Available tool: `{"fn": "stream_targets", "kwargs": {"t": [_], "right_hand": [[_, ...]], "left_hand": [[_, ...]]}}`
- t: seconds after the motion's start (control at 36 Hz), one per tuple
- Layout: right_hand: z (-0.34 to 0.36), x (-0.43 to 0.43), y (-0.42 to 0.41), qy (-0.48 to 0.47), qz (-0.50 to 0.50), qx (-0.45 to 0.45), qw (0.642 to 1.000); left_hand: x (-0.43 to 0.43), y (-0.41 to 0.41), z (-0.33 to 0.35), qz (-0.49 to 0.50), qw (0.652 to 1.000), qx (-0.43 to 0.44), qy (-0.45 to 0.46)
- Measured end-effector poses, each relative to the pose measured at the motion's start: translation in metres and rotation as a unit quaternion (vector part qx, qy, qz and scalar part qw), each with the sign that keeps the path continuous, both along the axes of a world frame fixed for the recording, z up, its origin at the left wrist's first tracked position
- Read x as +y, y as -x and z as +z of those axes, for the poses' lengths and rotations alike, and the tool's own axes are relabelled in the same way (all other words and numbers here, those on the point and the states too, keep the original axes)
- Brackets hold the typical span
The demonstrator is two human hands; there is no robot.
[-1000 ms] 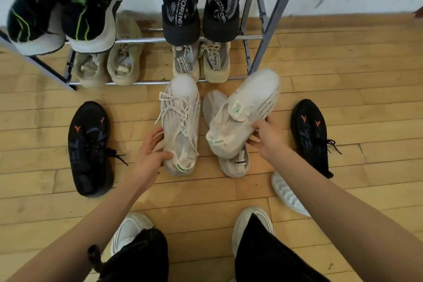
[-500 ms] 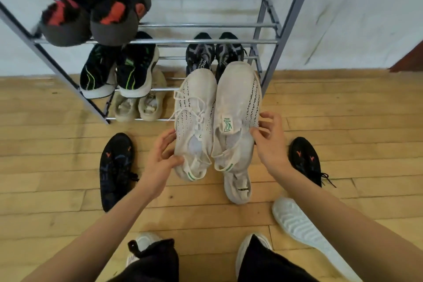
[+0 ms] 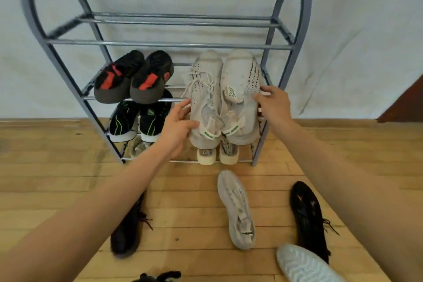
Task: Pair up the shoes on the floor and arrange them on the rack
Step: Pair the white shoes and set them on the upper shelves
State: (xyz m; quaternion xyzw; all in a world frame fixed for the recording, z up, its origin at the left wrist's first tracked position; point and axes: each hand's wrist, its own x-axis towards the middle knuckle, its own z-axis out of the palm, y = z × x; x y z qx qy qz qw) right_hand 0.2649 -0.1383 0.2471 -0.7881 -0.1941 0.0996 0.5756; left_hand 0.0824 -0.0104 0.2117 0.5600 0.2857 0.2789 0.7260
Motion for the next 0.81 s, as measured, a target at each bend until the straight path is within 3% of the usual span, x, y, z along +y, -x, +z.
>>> {"fn": "stream_targets", "kwargs": {"t": [0.39,0.53,0.61,0.67,0.81], "right_hand": [[0.009,0.056,-0.03,0.164,0.079,0.024,0.983],[0.0,0.03,-0.023,0.121,0.087,0.157,0.976],[-0.001,0.016,-0.014,0.103,0.111,0.282,0.947],[-0.003,0.011,-0.01,0.031,0.125,0.34,0.932],[-0.013,0.007,-0.001,-0.081,0.085,0.326,0.938]], "left_hand": [[0.035,-0.054,0.019,0.022,0.991,0.124,-0.035],[0.032,-0.046,0.021,-0.037,0.989,0.115,0.085],[0.031,-0.038,0.025,-0.095,0.977,0.121,0.148],[0.031,-0.034,0.025,-0.095,0.977,0.098,0.164],[0.023,-0.033,0.018,-0.056,0.987,0.059,0.141]]}}
